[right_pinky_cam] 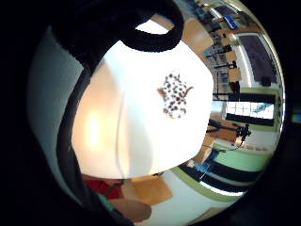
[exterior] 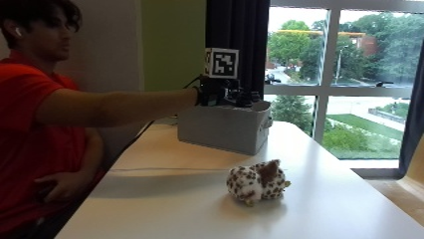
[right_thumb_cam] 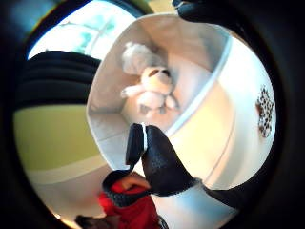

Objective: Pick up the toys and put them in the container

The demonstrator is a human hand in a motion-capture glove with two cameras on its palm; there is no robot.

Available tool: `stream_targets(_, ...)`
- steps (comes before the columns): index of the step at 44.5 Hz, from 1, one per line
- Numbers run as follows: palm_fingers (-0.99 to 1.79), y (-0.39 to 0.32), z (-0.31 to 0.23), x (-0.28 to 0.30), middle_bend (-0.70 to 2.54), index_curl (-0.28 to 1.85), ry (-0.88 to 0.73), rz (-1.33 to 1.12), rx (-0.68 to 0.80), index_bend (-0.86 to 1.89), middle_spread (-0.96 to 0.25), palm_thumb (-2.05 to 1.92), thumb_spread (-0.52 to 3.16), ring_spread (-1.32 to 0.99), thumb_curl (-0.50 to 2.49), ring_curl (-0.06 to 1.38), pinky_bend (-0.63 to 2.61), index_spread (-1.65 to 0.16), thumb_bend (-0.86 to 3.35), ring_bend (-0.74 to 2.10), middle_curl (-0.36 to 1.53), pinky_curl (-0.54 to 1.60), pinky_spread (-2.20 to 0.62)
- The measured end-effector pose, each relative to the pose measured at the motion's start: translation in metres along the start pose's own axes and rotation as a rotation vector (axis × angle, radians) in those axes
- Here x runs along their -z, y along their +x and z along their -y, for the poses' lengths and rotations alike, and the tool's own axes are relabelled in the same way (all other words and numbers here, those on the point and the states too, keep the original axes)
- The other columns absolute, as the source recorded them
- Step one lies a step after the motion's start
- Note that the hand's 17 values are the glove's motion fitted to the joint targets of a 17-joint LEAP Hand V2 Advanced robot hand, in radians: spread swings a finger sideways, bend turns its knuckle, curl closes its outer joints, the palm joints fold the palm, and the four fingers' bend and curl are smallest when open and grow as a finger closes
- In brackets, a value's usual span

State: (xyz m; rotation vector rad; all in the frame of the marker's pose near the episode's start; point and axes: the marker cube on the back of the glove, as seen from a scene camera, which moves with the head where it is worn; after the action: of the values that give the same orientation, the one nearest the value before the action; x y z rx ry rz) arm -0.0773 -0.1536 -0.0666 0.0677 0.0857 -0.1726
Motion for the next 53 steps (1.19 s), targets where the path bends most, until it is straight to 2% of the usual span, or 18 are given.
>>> stream_targets(22,-0.18,0.140,-0.016,-0.039,0.12,0.48,-0.015,-0.042,-0.257,0.17,-0.08,-0.07,1.13,0.01,0.34,0.22,0.81,-0.40,-0.06,0.15,0.29,0.31,0.07)
stream_targets(28,-0.16,0.176,-0.005,-0.058,0.11,0.44,-0.030,-0.048,-0.413,0.13,-0.08,-0.07,1.13,0.01,0.32,0.21,0.89,-0.40,-0.06,0.16,0.27,0.33,0.08)
stream_targets(34,-0.16,0.199,0.003,-0.069,0.11,0.40,-0.054,-0.115,-0.407,0.13,-0.07,-0.08,1.11,0.01,0.30,0.21,1.00,-0.39,-0.06,0.17,0.25,0.36,0.10)
stream_targets(38,-0.15,0.203,0.011,-0.069,0.12,0.38,-0.044,-0.073,-0.439,0.14,-0.07,-0.07,1.10,0.01,0.29,0.21,1.03,-0.40,-0.06,0.17,0.24,0.37,0.10)
stream_targets(43,-0.15,0.211,0.014,-0.076,0.12,0.35,-0.055,-0.089,-0.376,0.14,-0.07,-0.07,1.09,0.01,0.27,0.22,1.06,-0.39,-0.06,0.18,0.23,0.38,0.10)
stream_targets(48,-0.15,0.213,0.023,-0.092,0.13,0.33,-0.069,-0.056,-0.480,0.13,-0.07,-0.07,1.09,0.02,0.27,0.22,1.09,-0.39,-0.06,0.18,0.23,0.39,0.10)
stream_targets(53,-0.15,0.218,0.024,-0.109,0.13,0.31,-0.091,-0.032,-0.474,0.13,-0.06,-0.07,1.09,0.02,0.26,0.22,1.12,-0.39,-0.06,0.18,0.22,0.39,0.11)
